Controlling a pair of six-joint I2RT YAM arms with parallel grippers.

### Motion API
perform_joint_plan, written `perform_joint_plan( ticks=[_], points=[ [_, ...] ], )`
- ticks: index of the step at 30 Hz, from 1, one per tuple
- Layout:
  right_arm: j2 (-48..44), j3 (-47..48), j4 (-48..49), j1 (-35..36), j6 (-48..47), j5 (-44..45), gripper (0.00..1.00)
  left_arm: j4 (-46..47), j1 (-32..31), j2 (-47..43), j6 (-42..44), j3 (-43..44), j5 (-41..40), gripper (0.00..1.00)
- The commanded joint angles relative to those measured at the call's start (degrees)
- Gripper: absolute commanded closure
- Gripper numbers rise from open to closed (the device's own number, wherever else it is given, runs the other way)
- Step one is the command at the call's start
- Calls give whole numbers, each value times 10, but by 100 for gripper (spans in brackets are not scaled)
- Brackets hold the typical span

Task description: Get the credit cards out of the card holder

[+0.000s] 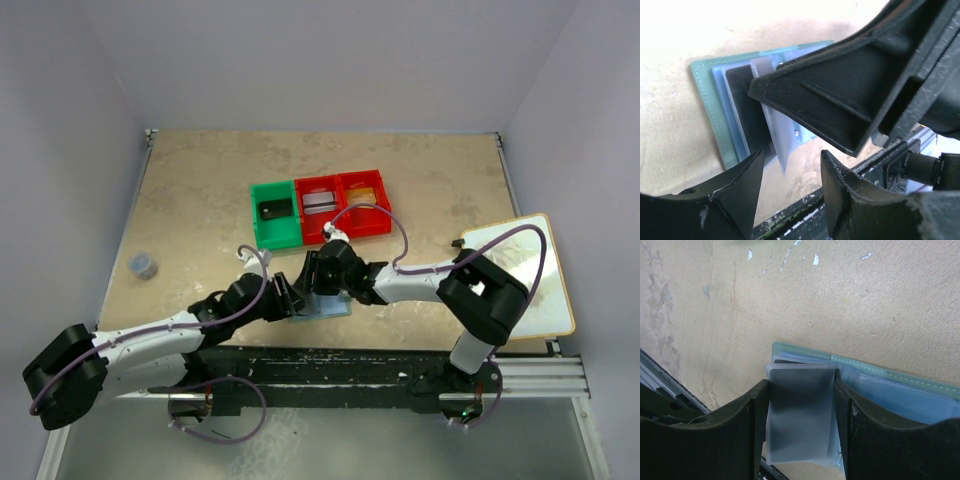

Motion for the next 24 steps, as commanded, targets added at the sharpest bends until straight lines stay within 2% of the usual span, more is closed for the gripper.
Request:
perform_joint_plan(
  ticks=[1,8,17,24],
  points=[
    [15,-16,-42,5,3,-6,45,48,-4,14,-5,13,-41,54],
    [14,-18,-40,6,3,-4,45,78,-4,33,-6,12,-37,55],
    [7,-11,-45,5,-1,-5,44,122,-7,67,-12,9,-9,65],
    [-39,-6,-63,2,0,7,33,132,-9,115,21,54,24,67]
  ],
)
